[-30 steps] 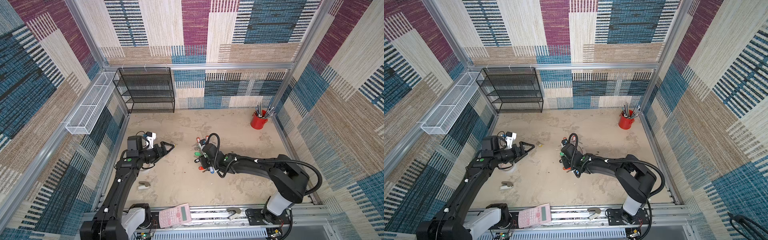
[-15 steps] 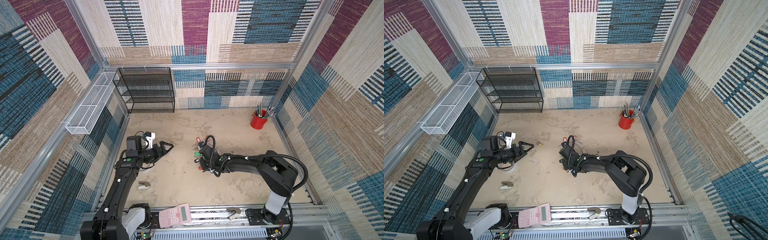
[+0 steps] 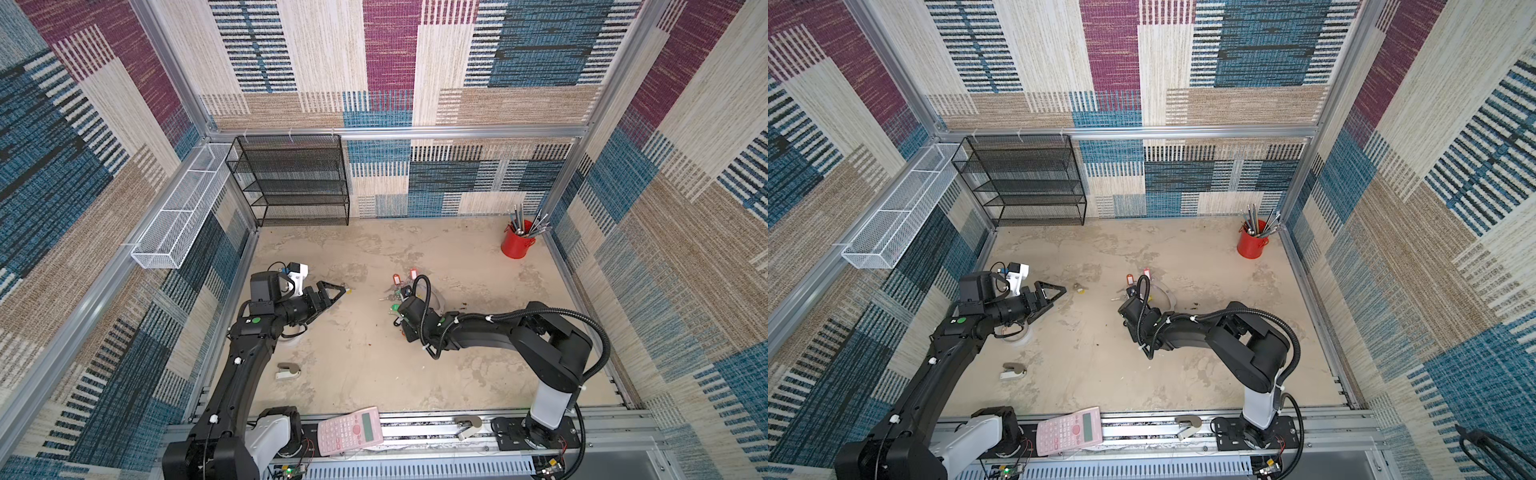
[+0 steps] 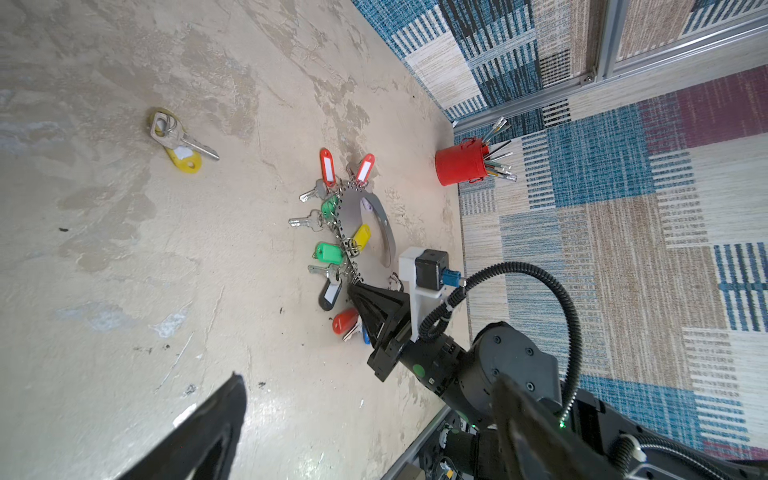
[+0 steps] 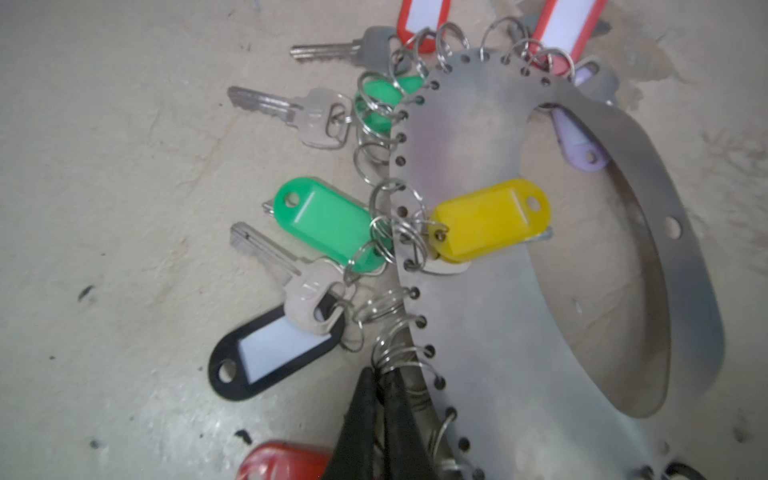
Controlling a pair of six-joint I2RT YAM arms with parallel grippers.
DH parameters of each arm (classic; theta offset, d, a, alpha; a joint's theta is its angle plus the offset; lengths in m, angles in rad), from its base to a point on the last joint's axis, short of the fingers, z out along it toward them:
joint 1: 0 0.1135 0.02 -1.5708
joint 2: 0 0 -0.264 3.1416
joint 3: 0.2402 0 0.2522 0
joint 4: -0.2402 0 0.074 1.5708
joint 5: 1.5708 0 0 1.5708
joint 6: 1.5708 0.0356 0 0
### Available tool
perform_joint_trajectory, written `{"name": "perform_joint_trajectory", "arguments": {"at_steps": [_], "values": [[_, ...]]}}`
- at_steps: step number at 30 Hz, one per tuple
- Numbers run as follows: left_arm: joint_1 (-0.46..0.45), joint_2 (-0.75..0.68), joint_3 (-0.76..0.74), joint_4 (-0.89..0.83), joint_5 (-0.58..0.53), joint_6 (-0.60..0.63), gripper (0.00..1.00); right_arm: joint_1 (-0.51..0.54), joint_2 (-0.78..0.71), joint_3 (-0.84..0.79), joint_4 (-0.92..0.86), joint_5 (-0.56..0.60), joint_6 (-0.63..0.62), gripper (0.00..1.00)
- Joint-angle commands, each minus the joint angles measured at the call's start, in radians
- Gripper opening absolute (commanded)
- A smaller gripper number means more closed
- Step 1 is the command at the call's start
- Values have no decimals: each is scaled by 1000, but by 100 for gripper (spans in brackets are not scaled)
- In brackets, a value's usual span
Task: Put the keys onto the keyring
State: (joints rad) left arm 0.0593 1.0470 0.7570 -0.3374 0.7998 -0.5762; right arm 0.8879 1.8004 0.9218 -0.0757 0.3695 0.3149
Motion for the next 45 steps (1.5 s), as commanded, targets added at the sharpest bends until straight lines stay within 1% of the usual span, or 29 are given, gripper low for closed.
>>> {"name": "perform_joint_trajectory", "arguments": {"at_steps": [1,9,11,15,17,20,25,29,31,34,36,39,41,43,45], "values": [[8,-1,-2,23,18,-7,93,0,-42,-27,25,13,2,0],[11,-20,-11,46,0,-26,92,-16,-195,-61,97,-130,-48,0],[10,-29,-16,57,-5,-35,92,-42,-237,-78,124,-225,-51,0],[4,-39,-21,76,-12,-47,91,-118,-302,-104,166,-463,-41,0],[-12,-40,-29,96,-17,-58,91,-139,-326,-111,178,-545,-40,0],[-57,-37,-35,122,-28,-70,89,-158,-358,-117,192,-646,-42,0],[-203,-20,-35,152,-122,-64,83,-215,-393,-151,256,-791,-17,0],[-290,11,-40,201,-154,-67,76,-257,-398,-183,311,-916,6,0],[-330,28,-41,226,-173,-65,70,-269,-406,-209,355,-977,23,0],[-383,70,-35,244,-182,-49,63,-277,-417,-234,383,-1003,20,0],[-410,103,-28,269,-176,-42,56,-285,-418,-244,400,-1025,20,0],[-454,152,-10,302,-166,-27,47,-294,-407,-249,407,-1027,19,0],[-487,182,3,326,-173,-9,43,-297,-394,-242,398,-1017,9,0],[-514,210,14,347,-178,40,40,-300,-387,-240,394,-1011,5,0],[-521,233,6,386,-192,97,37,-303,-386,-238,399,-1016,3,0]]}}
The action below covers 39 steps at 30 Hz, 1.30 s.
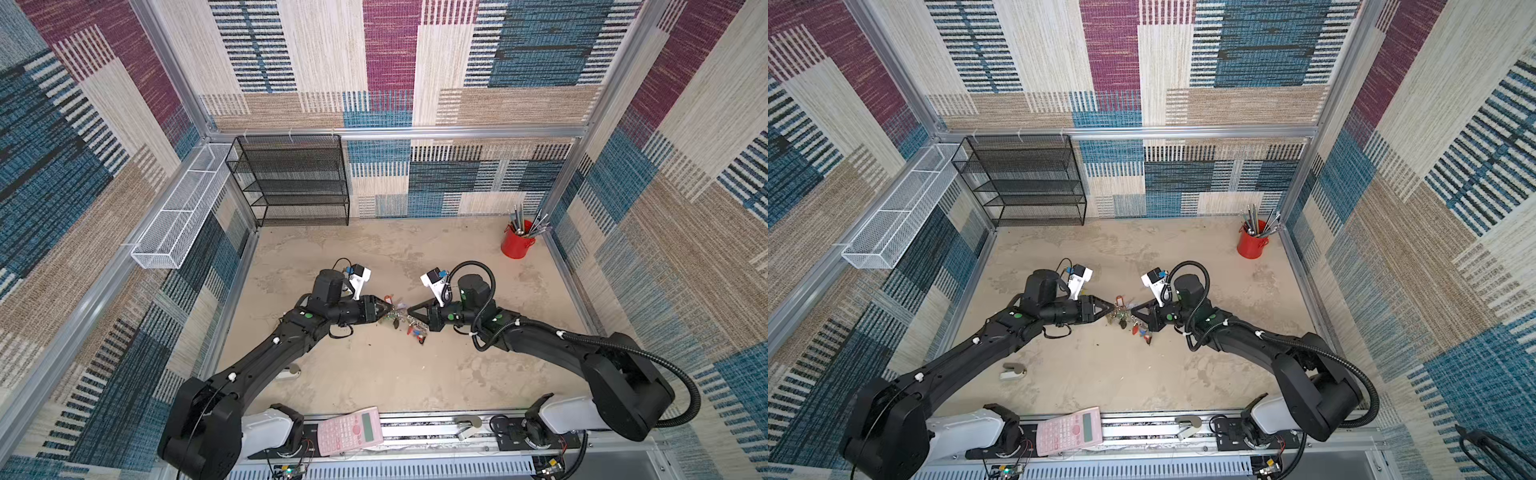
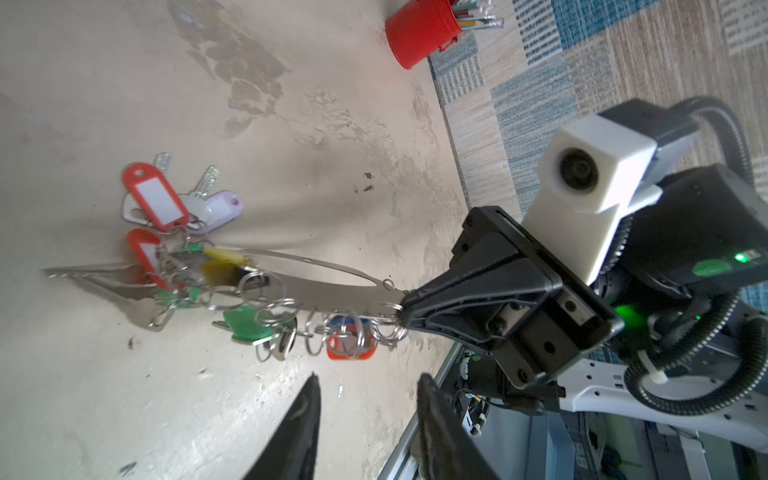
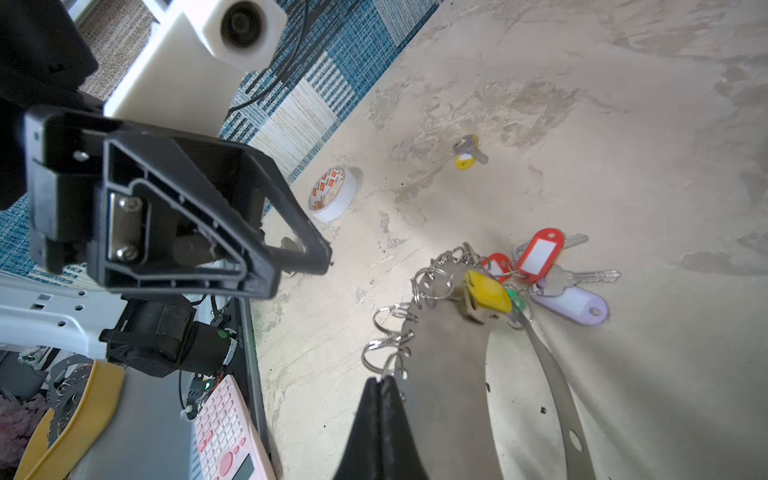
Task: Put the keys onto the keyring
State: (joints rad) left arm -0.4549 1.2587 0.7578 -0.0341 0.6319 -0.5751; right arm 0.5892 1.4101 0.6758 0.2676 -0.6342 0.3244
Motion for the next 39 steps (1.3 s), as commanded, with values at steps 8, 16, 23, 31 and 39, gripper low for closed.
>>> {"name": "perform_joint_trajectory", "arguments": {"at_steps": [8,16,23,31,39], "values": [[-1,35,-90,341,23,353,34,-18,-5,20,35,-52,-17,0],[43,-4,-239,729,74,506,80,-22,-17,36,19,-60,-50,0],[119,103,-183,785,263,481,96,-24,-36,30,30,-78,-76,0],[148,238,8,488,471,576,33,-26,-29,27,43,-94,-82,0],[115,244,20,371,335,722,21,-29,-21,23,36,-39,-76,0]]}}
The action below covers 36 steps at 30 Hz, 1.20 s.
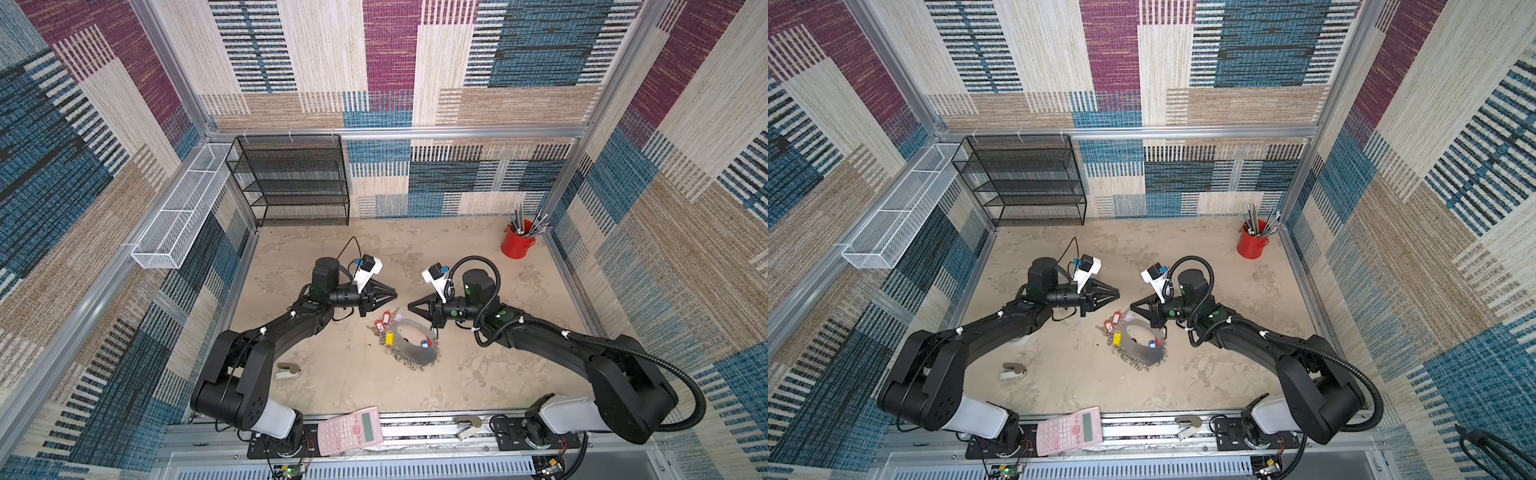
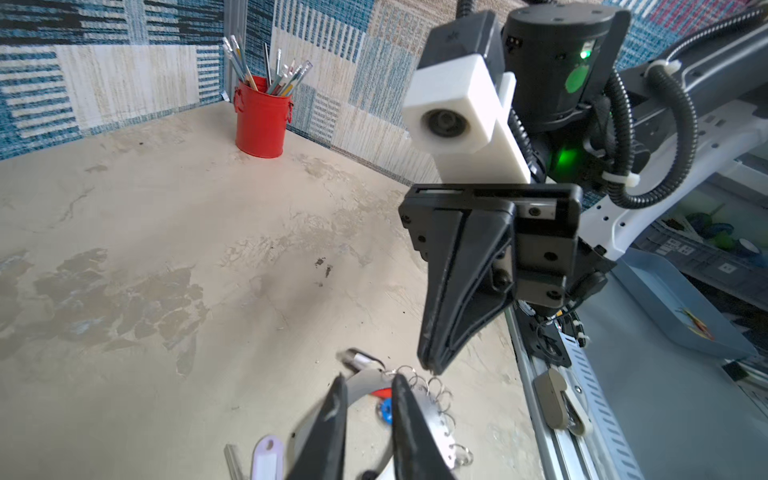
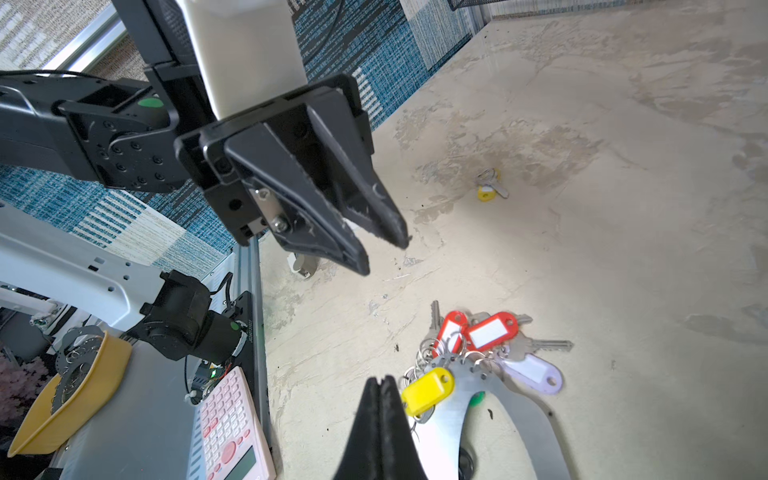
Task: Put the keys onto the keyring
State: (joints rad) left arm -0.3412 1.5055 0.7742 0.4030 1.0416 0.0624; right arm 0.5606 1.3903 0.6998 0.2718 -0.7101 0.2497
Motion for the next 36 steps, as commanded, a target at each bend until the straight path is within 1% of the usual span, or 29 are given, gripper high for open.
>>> {"name": "perform_joint_trajectory", "arguments": {"at_steps": [1,3,5,7,9,10,11,14,16,17,18,21,23,24,25,27,28,30,36], "values": [[1,-7,-7,-54,-118,73,22,-2,-4,-5,28,61,4,0],[3,-13,-31,2,-126,39,25,-7,-10,-18,33,109,28,0],[2,-20,-53,83,-108,-26,30,-13,-15,-29,25,168,58,0],[1,-31,-93,193,-121,-105,34,-19,-24,-36,-6,229,88,10],[2,-46,-137,297,-181,-187,41,-19,-39,-46,-43,273,111,12],[2,-60,-153,309,-222,-231,46,-19,-47,-53,-54,275,124,19],[1,-77,-161,295,-246,-265,47,-18,-54,-61,-65,266,136,23],[2,-138,-178,194,-322,-430,46,-4,-51,-89,-108,269,163,27],[1,-172,-193,98,-335,-547,44,23,-33,-97,-153,313,154,31],[1,-191,-198,21,-347,-575,42,33,-19,-97,-172,328,152,31],[-6,-210,-210,-51,-364,-592,40,40,-4,-97,-182,328,152,32],[-38,-275,-291,-131,-411,-638,37,74,31,-98,-166,316,168,30],[-44,-333,-362,-120,-426,-698,37,98,71,-83,-167,332,173,29],[-52,-360,-386,-121,-428,-711,37,107,96,-72,-167,337,177,28],[-60,-386,-395,-157,-434,-709,37,112,119,-64,-165,337,180,26],[-90,-425,-387,-252,-455,-686,37,121,162,-44,-163,337,188,23],[-109,-438,-386,-274,-502,-679,38,123,179,-37,-163,339,193,23],[-128,-448,-386,-292,-515,-678,39,124,211,-30,-161,350,206,23],[-136,-444,-372,-294,-522,-681,39,118,269,-11,-179,431,236,24]]}}
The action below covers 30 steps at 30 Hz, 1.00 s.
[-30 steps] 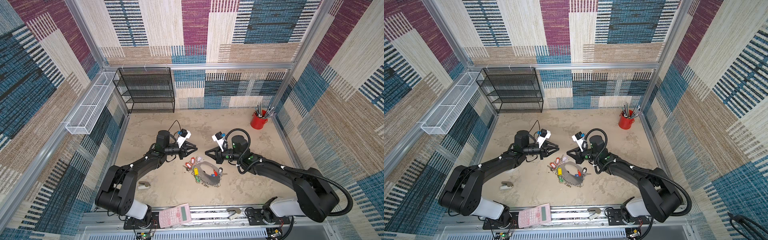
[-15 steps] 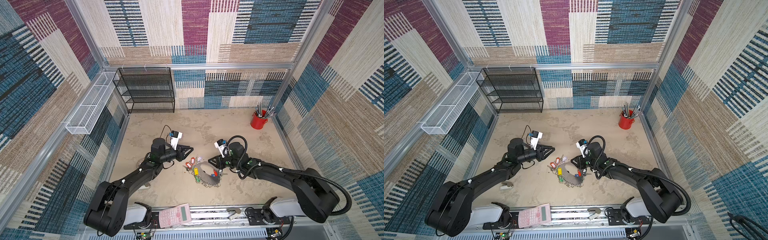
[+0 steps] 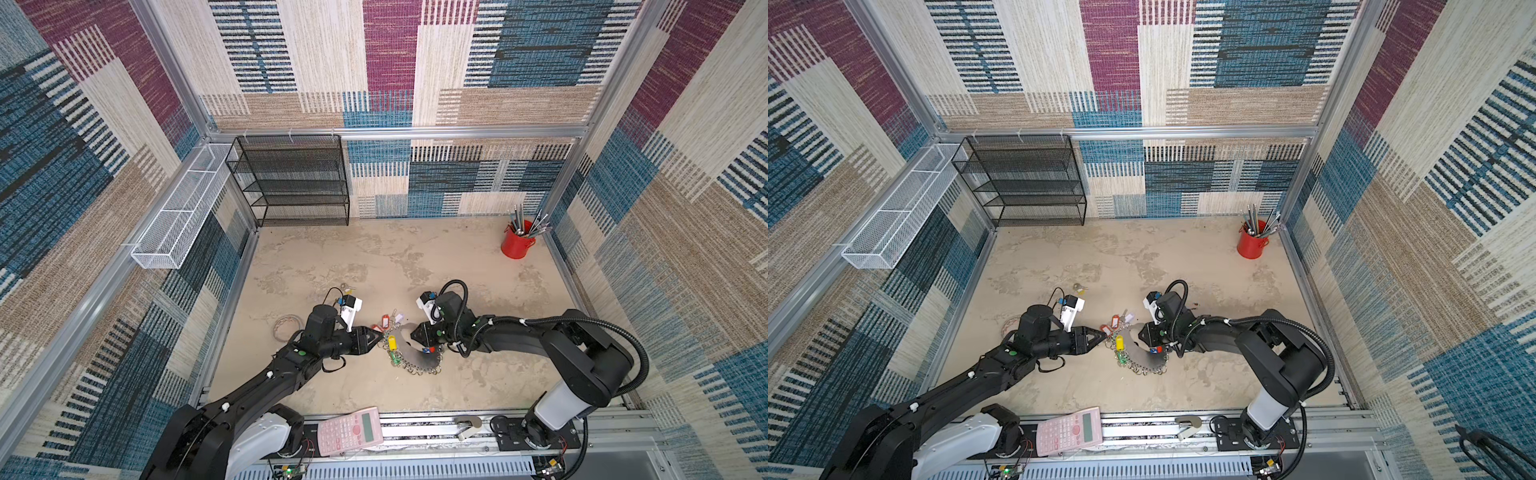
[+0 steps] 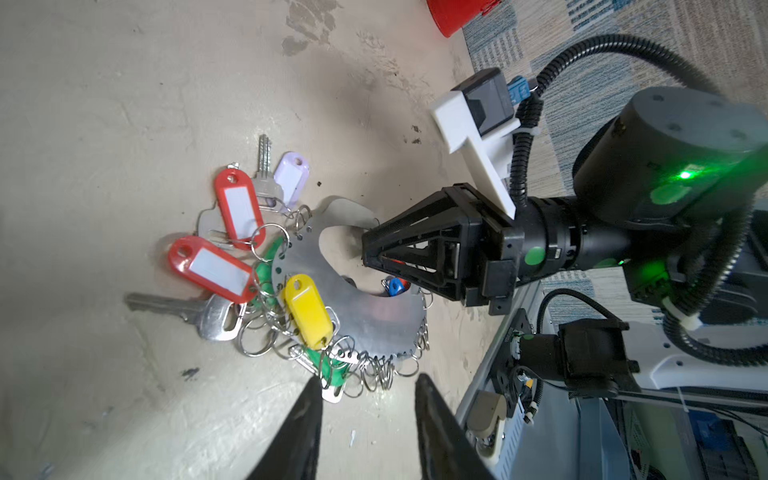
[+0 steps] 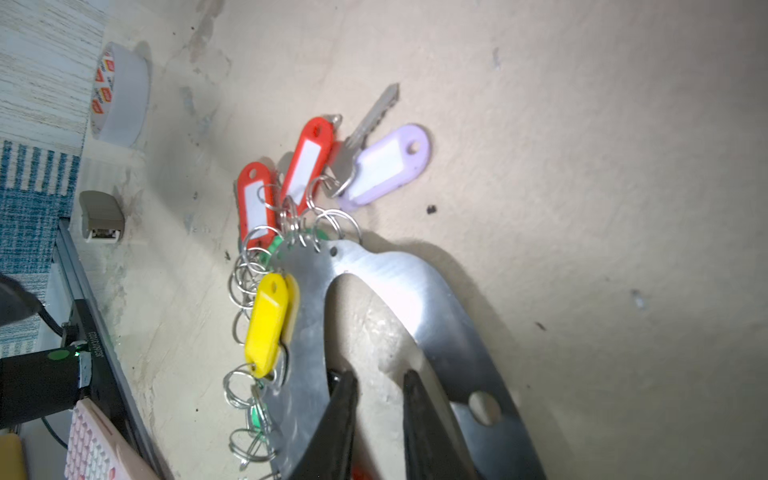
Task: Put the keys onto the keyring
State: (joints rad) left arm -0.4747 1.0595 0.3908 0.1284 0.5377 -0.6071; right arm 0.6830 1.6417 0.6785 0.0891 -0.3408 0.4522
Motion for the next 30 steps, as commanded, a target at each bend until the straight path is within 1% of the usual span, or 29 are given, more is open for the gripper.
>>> {"name": "perform_joint_trajectory", "arguments": {"at_steps": [1,5,8,12,16,18,21,23,25,28,30], "values": [[-4,6,18,-17,-16,-12,39,-13,26,15,5,70,44,25],[-7,22,32,-7,-19,-14,40,-79,57,10,51,64,99,29],[-11,37,36,4,-19,-22,40,-134,74,4,76,75,134,29],[-17,60,49,-4,-18,-13,41,-210,74,-40,137,75,213,30],[-35,92,69,-5,-7,2,41,-289,23,-137,227,63,297,30],[-52,122,83,-4,0,17,41,-300,-13,-155,235,71,291,30],[-100,181,116,8,6,45,41,-300,-87,-169,242,82,262,31],[-138,221,140,17,-13,73,41,-300,-152,-173,262,52,217,34],[-176,258,157,46,-43,102,38,-300,-213,-158,238,32,162,40],[-226,320,178,119,-72,156,33,-300,-291,-151,203,11,108,56],[-245,372,223,113,-94,180,30,-300,-340,-151,165,13,78,67]]}}
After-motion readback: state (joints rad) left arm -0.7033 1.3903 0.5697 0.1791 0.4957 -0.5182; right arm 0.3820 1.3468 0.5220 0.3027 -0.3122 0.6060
